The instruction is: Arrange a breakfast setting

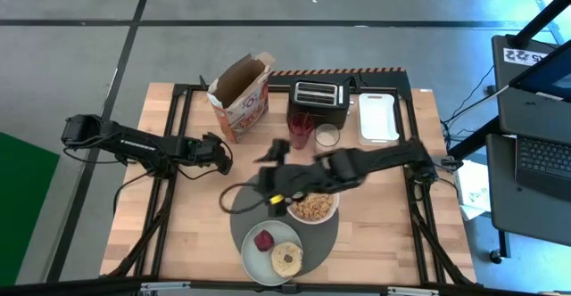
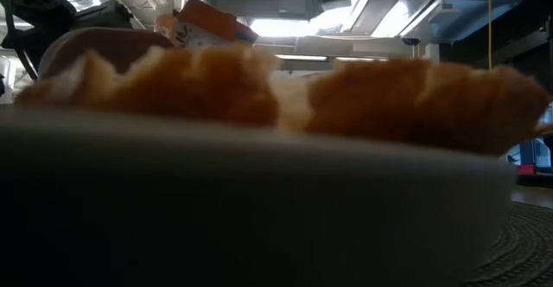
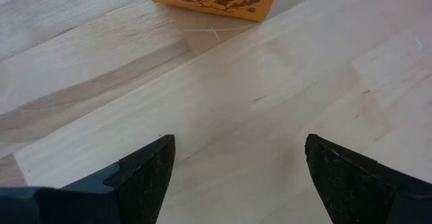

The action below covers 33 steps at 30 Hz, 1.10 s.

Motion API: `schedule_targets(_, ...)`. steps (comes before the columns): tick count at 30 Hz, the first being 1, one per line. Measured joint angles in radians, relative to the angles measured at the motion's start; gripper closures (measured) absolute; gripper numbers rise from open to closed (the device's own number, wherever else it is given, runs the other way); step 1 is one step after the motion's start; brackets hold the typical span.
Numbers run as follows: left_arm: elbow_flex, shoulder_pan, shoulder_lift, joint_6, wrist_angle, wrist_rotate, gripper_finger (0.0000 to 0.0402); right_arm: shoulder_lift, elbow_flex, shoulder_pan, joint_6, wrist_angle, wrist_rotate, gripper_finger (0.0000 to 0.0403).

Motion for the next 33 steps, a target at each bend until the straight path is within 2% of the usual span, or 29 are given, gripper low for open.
schedule_targets(4, 0.0, 0.0, 0.0, -0.026, 0.01, 0.021, 0.0079, -0.105, 0.0, 0.009, -0.088, -0.052, 0.211, 0.0082)
schedule_targets(7, 0.0, 0.0, 0.0, -0.124, 0.03, 0.085, 0.0079, -0.17, 0.0, -0.001, -0.158, -0.113, 0.299, 0.0082)
schedule_targets(10, 0.002, 0.002, -0.002, -0.25, 0.061, 0.164, 0.0079, -0.211, 0.0, -0.028, -0.21, -0.221, 0.316, 0.0082)
schedule_targets(15, 0.033, -0.009, -0.04, -0.285, 0.104, 0.392, 0.0079, -0.253, -0.002, -0.087, -0.207, -0.411, 0.316, 0.0082)
schedule_targets(19, 0.136, -0.051, -0.123, -0.309, 0.119, 0.411, 0.0079, -0.262, -0.002, -0.116, -0.203, -0.48, 0.351, 0.0082)
schedule_targets(21, 0.214, -0.091, -0.178, -0.286, 0.114, 0.353, 0.0079, -0.262, -0.002, -0.125, -0.211, -0.493, 0.355, 0.0082)
schedule_targets(25, 0.404, -0.184, -0.284, -0.135, 0.158, 0.101, 0.0079, -0.262, -0.002, -0.135, -0.213, -0.537, 0.355, 0.0082)
schedule_targets(27, 0.5, -0.236, -0.315, 0.015, 0.223, -0.009, 0.0079, -0.261, -0.002, -0.135, -0.213, -0.549, 0.355, 0.0082)
schedule_targets(31, 0.696, -0.307, -0.327, 0.44, 0.385, -0.154, 0.0079, -0.262, -0.002, -0.134, -0.214, -0.55, 0.355, 0.0082)
schedule_targets(33, 0.808, -0.31, -0.3, 0.61, 0.369, -0.229, 0.0079, -0.263, -0.002, -0.134, -0.221, -0.552, 0.357, 0.0082)
